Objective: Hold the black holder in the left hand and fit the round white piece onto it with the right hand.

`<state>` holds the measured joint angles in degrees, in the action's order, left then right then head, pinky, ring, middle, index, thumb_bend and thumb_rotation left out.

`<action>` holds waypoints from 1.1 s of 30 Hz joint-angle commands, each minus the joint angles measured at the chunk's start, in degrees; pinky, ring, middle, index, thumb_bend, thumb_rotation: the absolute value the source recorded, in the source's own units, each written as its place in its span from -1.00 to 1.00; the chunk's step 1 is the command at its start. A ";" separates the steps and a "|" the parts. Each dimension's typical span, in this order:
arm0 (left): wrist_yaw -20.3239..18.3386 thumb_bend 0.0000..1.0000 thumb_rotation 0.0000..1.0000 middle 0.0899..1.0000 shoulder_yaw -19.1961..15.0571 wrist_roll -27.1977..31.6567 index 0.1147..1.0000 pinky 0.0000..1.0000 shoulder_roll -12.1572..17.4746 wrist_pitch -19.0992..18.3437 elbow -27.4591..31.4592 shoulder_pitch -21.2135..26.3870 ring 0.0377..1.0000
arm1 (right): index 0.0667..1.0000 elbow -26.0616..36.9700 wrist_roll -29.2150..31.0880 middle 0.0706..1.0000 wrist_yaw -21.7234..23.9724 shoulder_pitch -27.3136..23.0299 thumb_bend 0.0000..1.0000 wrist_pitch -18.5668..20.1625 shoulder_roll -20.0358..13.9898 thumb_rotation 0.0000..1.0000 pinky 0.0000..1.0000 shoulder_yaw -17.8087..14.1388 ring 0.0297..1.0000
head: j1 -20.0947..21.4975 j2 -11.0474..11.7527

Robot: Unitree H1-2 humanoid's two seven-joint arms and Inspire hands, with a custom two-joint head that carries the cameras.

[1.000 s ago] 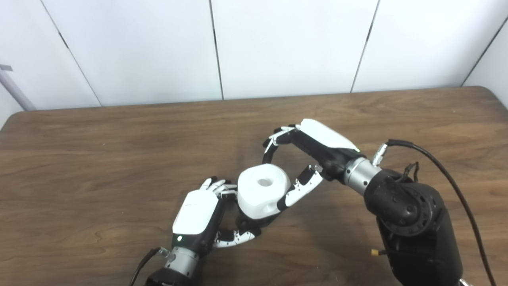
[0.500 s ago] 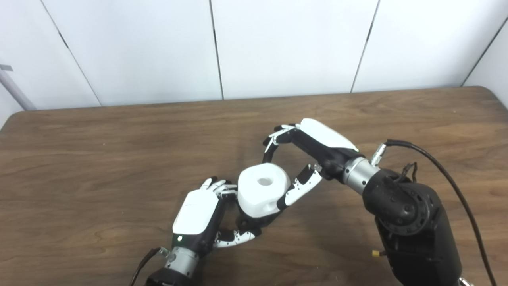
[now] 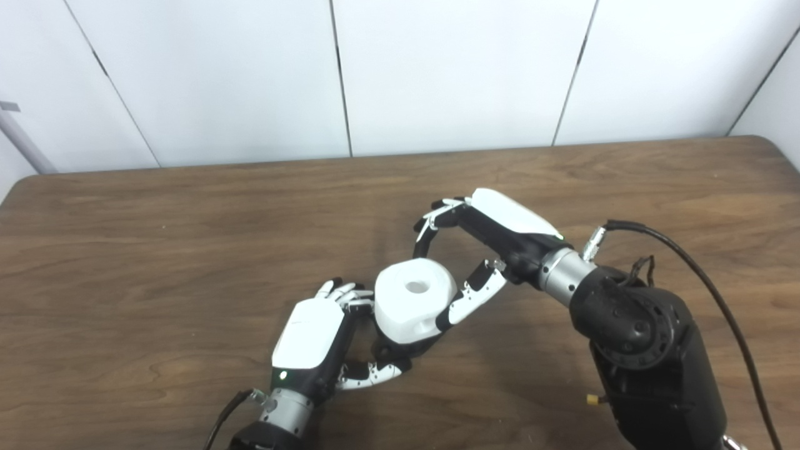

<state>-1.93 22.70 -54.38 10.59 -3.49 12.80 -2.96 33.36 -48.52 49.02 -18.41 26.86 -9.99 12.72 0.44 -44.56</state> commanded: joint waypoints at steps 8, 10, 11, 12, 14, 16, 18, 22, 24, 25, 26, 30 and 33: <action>-1.90 0.04 -0.91 0.47 0.90 -0.83 -0.16 0.90 0.43 -0.02 0.60 -0.52 0.71 | -0.11 0.30 0.59 0.57 -2.07 -2.09 0.05 -0.41 -0.94 -0.74 1.00 0.13 0.88 | 0.86 -0.34; -1.96 0.04 -0.91 0.48 0.92 -0.82 -0.16 0.90 0.38 -0.06 0.61 -0.52 0.71 | -0.11 0.23 0.82 0.57 -2.38 -2.00 0.05 -0.59 -1.23 -0.74 1.00 0.21 0.89 | 0.94 -0.38; -2.04 0.04 -0.91 0.48 0.89 -0.72 -0.16 0.90 0.34 -0.12 0.61 -0.53 0.71 | -0.11 0.22 0.88 0.57 -2.52 -1.91 0.05 -0.61 -1.29 -0.74 1.00 0.26 0.88 | 0.94 -0.38; -2.09 0.04 -0.91 0.48 0.86 -0.65 -0.16 0.91 0.32 -0.17 0.61 -0.52 0.71 | -0.11 0.21 0.92 0.57 -2.62 -1.83 0.05 -0.59 -1.33 -0.74 1.00 0.31 0.89 | 0.94 -0.38; -2.18 0.04 -0.91 0.48 0.85 -0.68 -0.16 0.91 0.32 -0.25 0.62 -0.49 0.71 | -0.11 0.15 1.00 0.57 -2.97 -1.66 0.05 -0.61 -1.41 -0.74 1.00 0.44 0.89 | 1.03 -0.41; -2.26 0.04 -0.91 0.48 0.87 -0.80 -0.16 0.91 0.35 -0.31 0.71 -0.50 0.71 | -0.11 0.03 1.17 0.57 -3.49 -1.49 0.05 -0.78 -1.57 -0.74 1.00 0.65 0.89 | 1.09 -0.41; -2.42 0.04 -0.91 0.48 0.89 -0.96 -0.16 0.90 0.37 -0.43 0.88 -0.53 0.71 | -0.11 -0.08 1.30 0.56 -3.94 -1.33 0.05 -0.89 -1.75 -0.74 1.00 0.86 0.89 | 1.26 -0.44; -2.66 0.04 -0.91 0.48 0.93 -1.02 -0.16 0.90 0.35 -0.54 1.00 -0.53 0.71 | -0.11 -0.24 1.58 0.56 -4.65 -1.06 0.05 -0.98 -2.02 -0.74 1.00 1.18 0.89 | 1.10 -0.43; -2.78 0.04 -0.91 0.48 0.93 -1.04 -0.16 0.90 0.26 -0.62 1.05 -0.52 0.71 | -0.11 -0.35 1.60 0.56 -5.17 -0.80 0.05 -1.19 -2.12 -0.74 1.00 1.41 0.89 | 1.02 -0.40; -2.81 0.04 -0.91 0.48 0.92 -0.99 -0.16 0.90 0.22 -0.64 1.05 -0.51 0.71 | -0.11 -0.43 1.71 0.56 -5.53 -0.62 0.05 -1.31 -2.12 -0.74 1.00 1.48 0.89 | 1.01 -0.43; -2.85 0.04 -0.91 0.48 0.92 -0.94 -0.16 0.90 0.20 -0.66 1.05 -0.50 0.71 | -0.11 -0.51 1.82 0.55 -5.88 -0.47 0.05 -1.43 -2.15 -0.74 1.00 1.57 0.89 | 1.00 -0.38; -2.72 0.04 -0.91 0.48 1.00 -1.07 -0.16 0.90 0.15 -0.62 0.96 -0.46 0.71 | -0.11 -0.73 2.30 0.55 -7.07 0.06 0.05 -1.77 -2.39 -0.74 1.00 1.99 0.88 | 1.01 -0.38; -2.66 0.04 -0.91 0.48 1.08 -1.20 -0.16 0.90 0.08 -0.64 0.90 -0.46 0.71 | -0.11 -0.96 2.40 0.55 -8.00 0.34 0.05 -2.59 -3.01 -0.73 1.00 2.59 0.86 | 1.00 -0.32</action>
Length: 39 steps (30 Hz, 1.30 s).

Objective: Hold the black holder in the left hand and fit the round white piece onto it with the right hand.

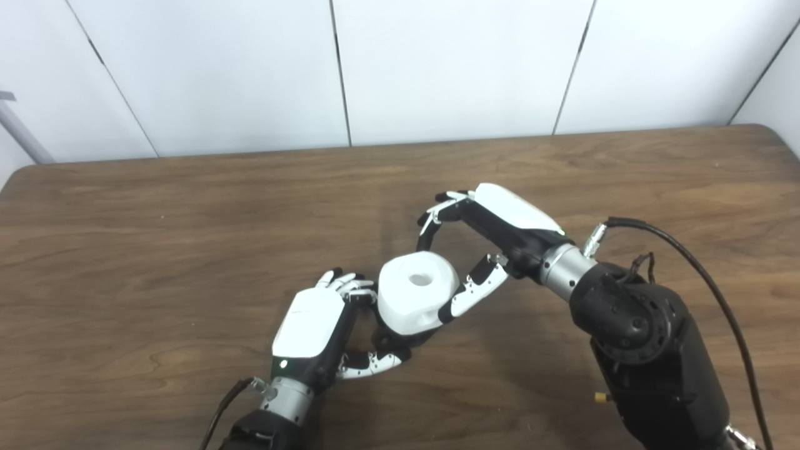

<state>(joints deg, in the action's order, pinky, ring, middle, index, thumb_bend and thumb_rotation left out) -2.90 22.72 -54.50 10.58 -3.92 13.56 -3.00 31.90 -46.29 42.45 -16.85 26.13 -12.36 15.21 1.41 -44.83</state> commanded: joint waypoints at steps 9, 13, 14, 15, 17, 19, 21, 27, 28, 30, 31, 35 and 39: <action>-1.61 0.04 -0.91 0.48 1.02 -0.88 -0.16 0.90 -0.06 -0.28 0.02 -0.43 0.71 | -0.10 0.05 0.11 0.56 -2.29 -1.23 0.05 -2.64 -2.14 -0.71 1.00 1.29 0.86 | -0.07 -0.02; -1.49 0.04 -0.91 0.48 1.04 -0.89 -0.16 0.90 0.01 -0.17 -0.18 -0.32 0.71 | -0.10 0.00 -0.07 0.57 -1.95 -1.43 0.05 -2.28 -2.42 -0.70 1.00 1.60 0.87 | 0.24 0.06; -1.51 0.04 -0.91 0.48 1.08 -1.00 -0.16 0.90 0.05 -0.17 -0.21 -0.28 0.71 | -0.10 -0.07 -0.20 0.57 -1.94 -1.49 0.05 -2.30 -2.52 -0.70 1.00 1.68 0.87 | 0.24 0.06; -1.50 0.04 -0.91 0.48 1.10 -1.06 -0.16 0.90 0.09 -0.14 -0.25 -0.25 0.71 | -0.09 -0.11 -0.30 0.57 -1.94 -1.54 0.05 -2.32 -2.61 -0.70 1.00 1.75 0.87 | 0.24 0.06; -1.46 0.04 -0.91 0.48 1.10 -1.04 -0.16 0.90 0.13 -0.10 -0.38 -0.20 0.71 | -0.09 -0.13 -0.58 0.58 -1.87 -1.64 0.05 -2.27 -2.76 -0.70 1.00 1.90 0.87 | 0.58 0.14; -1.46 0.04 -0.91 0.48 1.10 -1.09 -0.16 0.90 0.15 -0.14 -0.44 -0.17 0.71 | -0.09 -0.09 -0.92 0.58 -1.70 -1.73 0.05 -2.20 -2.93 -0.70 1.00 2.09 0.88 | 0.58 0.14; -1.33 0.04 -0.91 0.47 1.12 -1.08 -0.16 0.90 0.18 -0.02 -0.54 -0.13 0.71 | 0.07 -0.04 -1.13 0.58 -1.61 -1.77 0.78 -2.15 -3.06 -0.55 0.98 2.20 0.88 | 0.63 0.19; -1.29 0.04 -0.91 0.47 1.11 -0.98 -0.16 0.90 0.16 0.07 -0.67 -0.06 0.71 | 0.12 0.00 -1.20 0.58 -1.77 -1.78 0.99 -2.00 -3.25 -0.51 0.97 2.22 0.88 | 0.56 0.29; -1.30 0.04 -0.91 0.47 1.12 -1.03 -0.16 0.90 0.16 0.04 -0.71 -0.05 0.71 | 0.12 -0.01 -1.21 0.59 -1.82 -1.80 0.98 -2.06 -3.26 -0.52 0.96 2.20 0.88 | 0.56 0.29; -1.27 0.04 -0.91 0.47 1.12 -1.07 -0.16 0.90 0.16 0.03 -0.75 -0.04 0.71 | 0.13 0.01 -1.15 0.59 -1.83 -1.88 0.97 -2.08 -3.24 -0.52 0.95 2.12 0.88 | 0.56 0.29; -1.21 0.04 -0.91 0.47 1.12 -1.07 -0.16 0.90 0.14 0.05 -0.76 -0.03 0.71 | 0.12 0.02 -1.02 0.59 -1.88 -1.94 0.97 -2.04 -3.17 -0.52 0.95 2.03 0.88 | 0.64 0.22; -1.37 0.04 -0.91 0.47 1.14 -1.18 -0.16 0.90 0.11 -0.10 -0.69 0.02 0.71 | 0.12 0.00 -0.65 0.59 -2.16 -2.01 0.97 -2.04 -2.98 -0.54 0.92 1.80 0.87 | 0.59 0.18; -1.07 0.04 -0.91 0.47 1.09 -1.05 -0.16 0.90 0.12 0.09 -1.01 0.11 0.71 | 0.13 -0.03 -0.69 0.58 -2.11 -2.13 0.98 -2.09 -3.03 -0.53 0.91 1.87 0.86 | 0.60 0.11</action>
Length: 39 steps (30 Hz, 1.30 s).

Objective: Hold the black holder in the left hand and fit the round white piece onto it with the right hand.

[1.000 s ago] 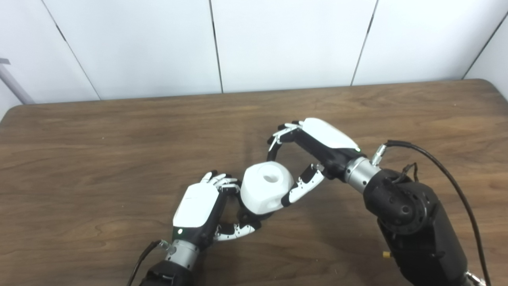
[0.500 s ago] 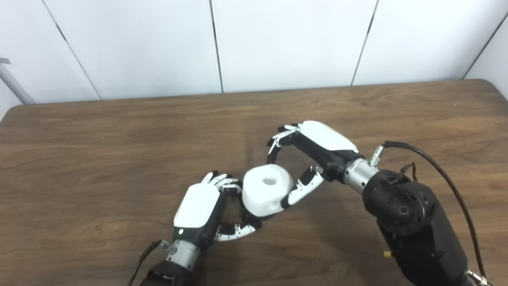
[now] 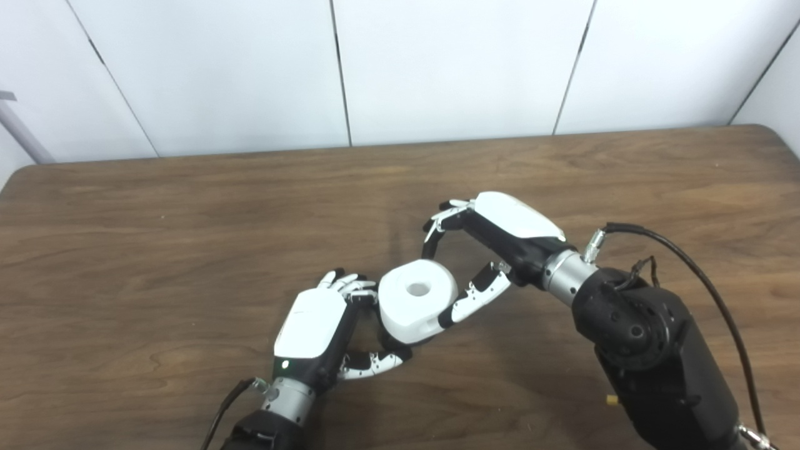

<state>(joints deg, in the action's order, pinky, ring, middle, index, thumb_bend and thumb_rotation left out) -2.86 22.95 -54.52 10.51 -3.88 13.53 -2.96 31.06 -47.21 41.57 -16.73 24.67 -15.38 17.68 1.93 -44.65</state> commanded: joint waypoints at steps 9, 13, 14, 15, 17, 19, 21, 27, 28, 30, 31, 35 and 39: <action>-1.09 0.04 -0.91 0.47 0.89 -1.02 -0.16 0.90 0.28 0.20 -1.40 0.32 0.71 | 0.24 0.95 0.09 0.65 0.13 -3.16 1.00 1.02 -0.14 -0.41 0.93 -1.05 0.90 | 0.56 0.10; -1.16 0.04 -0.91 0.46 0.92 -0.96 -0.16 0.89 0.29 0.30 -1.59 0.48 0.70 | 0.52 1.44 -1.34 0.85 3.02 -4.05 1.00 2.14 -0.22 -0.26 0.99 -1.34 0.99 | 0.71 0.24; -1.29 0.04 -0.91 0.47 0.92 -0.97 -0.16 0.90 0.29 0.22 -1.59 0.51 0.71 | 0.58 1.52 -1.69 0.90 3.59 -4.20 1.00 2.16 -0.21 -0.23 0.99 -1.41 1.00 | 0.71 0.24; -1.41 0.04 -0.91 0.47 0.90 -0.89 -0.16 0.90 0.26 0.13 -1.58 0.53 0.71 | 0.61 1.65 -2.10 0.92 4.33 -4.39 1.00 2.18 -0.14 -0.21 0.99 -1.59 1.00 | 0.71 0.25; -1.49 0.04 -0.91 0.47 0.88 -0.83 -0.16 0.90 0.22 0.05 -1.61 0.57 0.71 | 0.73 1.83 -2.60 0.98 5.39 -4.67 1.00 2.18 -0.08 -0.17 1.00 -1.86 1.00 | 0.75 0.28; -1.67 0.04 -0.91 0.48 0.88 -0.90 -0.16 0.91 0.22 -0.12 -1.67 0.65 0.72 | 0.79 1.98 -3.11 1.00 6.69 -4.95 1.00 2.19 0.05 -0.16 1.00 -2.25 1.00 | 0.88 0.14; -1.50 0.04 -0.91 0.47 0.88 -0.84 -0.16 0.91 0.25 0.02 -1.79 0.70 0.72 | 0.82 2.17 -3.42 1.00 8.00 -5.23 1.00 2.19 0.05 -0.15 1.00 -2.54 1.00 | 0.88 0.14; -1.65 0.04 -0.91 0.47 0.73 -0.68 -0.16 0.90 0.13 -0.21 -1.55 0.67 0.71 | 0.97 3.00 -5.30 1.00 15.31 -7.02 1.00 2.22 -0.50 -0.10 1.00 -3.60 1.00 | 1.13 0.04; -1.73 0.04 -0.91 0.46 0.72 -0.66 -0.16 0.91 0.12 -0.28 -1.50 0.67 0.71 | 0.97 3.24 -5.68 1.00 16.98 -7.47 1.00 2.23 -0.68 -0.08 1.00 -3.89 1.00 | 1.13 0.04; -1.72 0.04 -0.91 0.46 0.70 -0.58 -0.16 0.90 0.15 -0.26 -1.47 0.67 0.71 | 0.97 3.57 -6.03 1.00 19.62 -8.18 1.00 2.23 -0.83 -0.07 1.00 -4.59 1.00 | 1.13 0.04; -1.65 0.04 -0.91 0.46 0.68 -0.49 -0.16 0.90 0.11 -0.23 -1.54 0.67 0.71 | 0.97 3.67 -6.04 1.00 20.78 -8.49 1.00 2.23 -0.88 -0.07 1.00 -5.05 1.00 | 1.34 0.12; -1.61 0.04 -0.91 0.46 0.71 -0.53 -0.16 0.90 0.12 -0.24 -1.80 0.76 0.71 | 0.96 3.81 -5.22 1.00 23.44 -9.02 1.00 2.23 -0.95 -0.06 1.00 -7.21 1.00 | 1.31 0.15; -1.20 0.04 -0.91 0.46 0.63 -0.26 -0.16 0.90 0.09 0.05 -2.28 0.97 0.71 | 0.95 3.80 -4.43 1.00 25.26 -9.51 1.00 2.22 -1.32 -0.09 1.00 -8.65 1.00 | 1.42 0.42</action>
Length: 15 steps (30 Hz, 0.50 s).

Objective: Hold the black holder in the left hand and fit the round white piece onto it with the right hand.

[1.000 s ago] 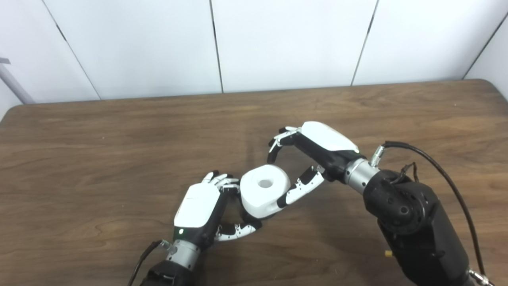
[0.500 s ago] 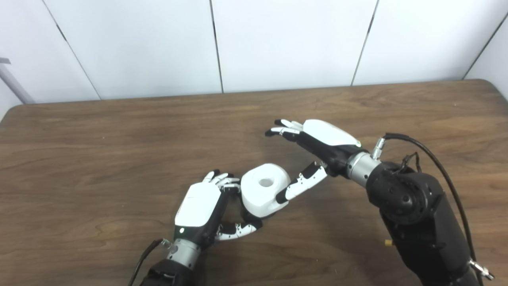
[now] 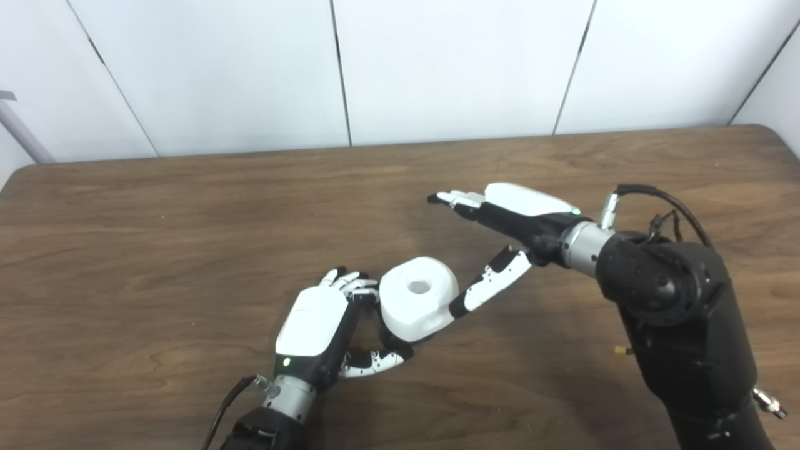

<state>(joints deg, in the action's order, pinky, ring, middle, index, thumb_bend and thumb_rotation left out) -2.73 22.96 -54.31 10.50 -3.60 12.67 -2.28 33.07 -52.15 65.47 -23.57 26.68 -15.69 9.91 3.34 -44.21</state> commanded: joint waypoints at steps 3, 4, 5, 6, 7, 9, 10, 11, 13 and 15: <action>-1.26 0.04 -0.91 0.46 0.55 -0.32 -0.16 0.90 0.09 -0.23 -1.64 0.40 0.71 | 0.93 2.04 1.16 1.00 2.30 -2.99 1.00 0.22 -1.78 -0.07 1.00 -1.57 1.00 | 0.16 0.19; -1.21 0.04 -0.91 0.46 0.52 -0.25 -0.16 0.90 0.08 -0.24 -1.69 0.41 0.71 | 0.93 2.17 1.55 1.00 2.46 -3.03 1.00 0.20 -2.15 -0.08 1.00 -1.82 1.00 | 0.16 0.19; -1.04 0.04 -0.91 0.46 0.46 -0.15 -0.16 0.90 0.09 -0.17 -1.88 0.46 0.71 | 0.93 2.26 1.76 1.00 2.66 -3.10 1.00 0.20 -2.45 -0.08 1.00 -2.01 1.00 | 0.20 0.38; -0.80 0.04 -0.91 0.46 0.40 -0.03 -0.16 0.90 0.07 -0.06 -2.02 0.47 0.71 | 0.92 2.39 1.81 1.00 2.87 -3.17 1.00 0.20 -2.77 -0.08 1.00 -2.15 1.00 | 0.20 0.38; -0.58 0.04 -0.91 0.46 0.33 0.06 -0.16 0.89 0.07 0.01 -2.16 0.51 0.71 | 0.92 2.45 1.83 1.00 3.05 -3.23 1.00 0.20 -2.96 -0.08 1.00 -2.31 1.00 | 0.17 0.56; -0.29 0.04 -0.91 0.46 0.17 0.40 -0.16 0.90 -0.04 0.01 -2.20 0.49 0.71 | 0.92 2.69 1.88 1.00 3.45 -3.19 1.00 0.21 -3.10 -0.11 1.00 -2.89 1.00 | 0.17 0.56; -0.21 0.04 -0.91 0.47 0.08 0.60 -0.16 0.90 -0.08 -0.04 -2.21 0.49 0.71 | 0.92 2.78 1.84 1.00 3.64 -3.13 1.00 0.22 -3.04 -0.12 1.00 -3.22 1.00 | -0.02 0.72; -0.26 0.04 -0.90 0.47 0.01 0.65 -0.16 0.90 -0.14 -0.23 -2.14 0.48 0.71 | 0.92 2.88 1.78 1.00 3.79 -3.08 1.00 0.22 -2.99 -0.12 1.00 -3.46 1.00 | -0.02 0.72; -1.01 0.05 -0.89 0.48 -0.17 0.55 -0.15 0.91 -0.35 -1.15 -1.52 0.46 0.72 | 0.92 2.99 1.54 1.00 3.84 -3.04 1.00 0.22 -2.90 -0.12 1.00 -3.65 1.00 | -0.25 0.83; -1.96 0.05 -0.88 0.49 -0.39 0.48 -0.15 0.91 -0.58 -2.09 -0.73 0.44 0.73 | 0.91 3.09 1.39 1.00 3.97 -2.99 1.00 0.22 -2.72 -0.12 1.00 -3.86 1.00 | -0.27 0.91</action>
<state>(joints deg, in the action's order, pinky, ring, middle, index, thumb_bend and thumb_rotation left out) -2.59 22.46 -53.45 10.05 -3.96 11.92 -1.93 34.14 -50.68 65.81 -24.35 26.68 -18.53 7.03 2.99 -43.24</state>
